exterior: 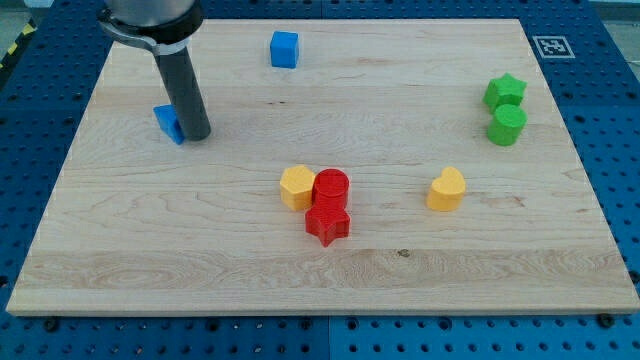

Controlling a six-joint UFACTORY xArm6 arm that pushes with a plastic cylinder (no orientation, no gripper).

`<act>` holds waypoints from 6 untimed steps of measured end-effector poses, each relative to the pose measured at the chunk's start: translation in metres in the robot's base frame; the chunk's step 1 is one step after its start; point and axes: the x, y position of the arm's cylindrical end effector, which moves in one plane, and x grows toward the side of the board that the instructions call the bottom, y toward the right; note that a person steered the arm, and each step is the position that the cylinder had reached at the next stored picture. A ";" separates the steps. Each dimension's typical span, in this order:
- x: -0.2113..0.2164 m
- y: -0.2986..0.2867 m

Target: Move blue cube to center of the board

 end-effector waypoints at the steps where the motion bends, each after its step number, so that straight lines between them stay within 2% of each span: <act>1: -0.001 -0.015; 2: -0.002 -0.041; 3: -0.002 -0.043; 4: 0.000 -0.018; 5: -0.004 0.073; 6: -0.048 0.128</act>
